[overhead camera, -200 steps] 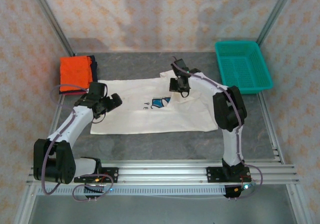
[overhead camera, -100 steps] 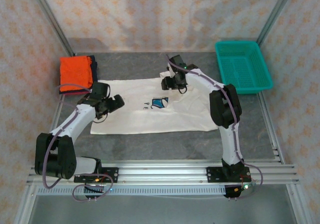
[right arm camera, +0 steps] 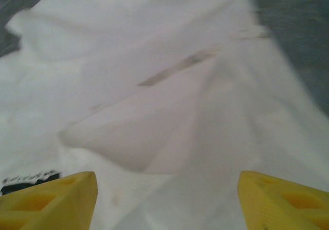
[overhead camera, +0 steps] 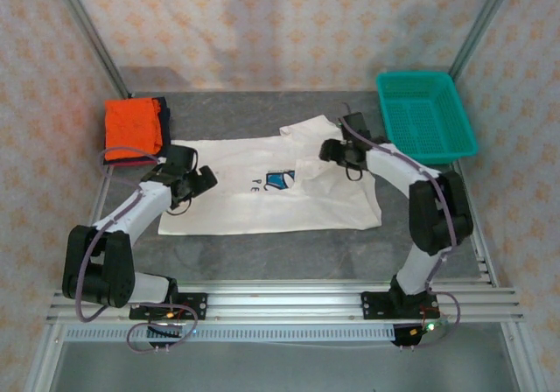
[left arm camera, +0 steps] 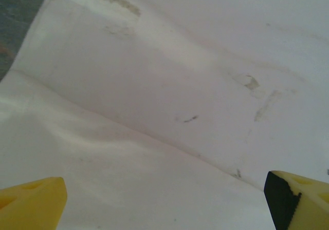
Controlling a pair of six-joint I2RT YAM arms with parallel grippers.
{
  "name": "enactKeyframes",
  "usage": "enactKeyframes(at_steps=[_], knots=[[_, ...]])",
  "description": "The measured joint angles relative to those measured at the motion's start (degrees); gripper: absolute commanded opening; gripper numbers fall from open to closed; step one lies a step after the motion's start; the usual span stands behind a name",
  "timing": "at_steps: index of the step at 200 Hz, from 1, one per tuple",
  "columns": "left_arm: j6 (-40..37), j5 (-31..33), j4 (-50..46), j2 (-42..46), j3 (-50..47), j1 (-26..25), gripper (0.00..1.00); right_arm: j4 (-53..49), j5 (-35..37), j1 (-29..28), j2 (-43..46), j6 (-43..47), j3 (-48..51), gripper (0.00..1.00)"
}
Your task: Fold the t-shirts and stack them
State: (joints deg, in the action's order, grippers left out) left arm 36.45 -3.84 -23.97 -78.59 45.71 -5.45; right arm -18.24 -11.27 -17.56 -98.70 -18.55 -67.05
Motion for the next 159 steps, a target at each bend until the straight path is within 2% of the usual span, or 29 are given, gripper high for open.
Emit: enactKeyframes(at_steps=[16, 60, 104, 125, 159], knots=[[0.7, 0.3, 0.6, -0.9, -1.2, 0.8, 1.00, 1.5, 0.2, 1.7, 1.4, -2.7, 4.0, 0.60], [3.0, 0.3, 1.9, -2.3, -5.0, 4.8, 0.98, 1.1, -1.9, 1.5, 1.3, -6.2, 8.7, 0.50], [5.2, 0.3, 1.7, -3.4, -6.4, 5.9, 0.98, 0.6, -2.2, 2.4, 1.5, -8.6, 13.8, 0.50], [6.4, 0.3, 1.9, -2.5, -7.6, 5.8, 0.97, 0.6, -2.4, 3.6, 4.5, -10.1, 16.5, 0.50], [8.5, 0.3, 1.4, 0.1, -9.6, 4.0, 0.97, -0.7, -2.2, 4.8, 7.3, -11.8, 19.2, 0.50]])
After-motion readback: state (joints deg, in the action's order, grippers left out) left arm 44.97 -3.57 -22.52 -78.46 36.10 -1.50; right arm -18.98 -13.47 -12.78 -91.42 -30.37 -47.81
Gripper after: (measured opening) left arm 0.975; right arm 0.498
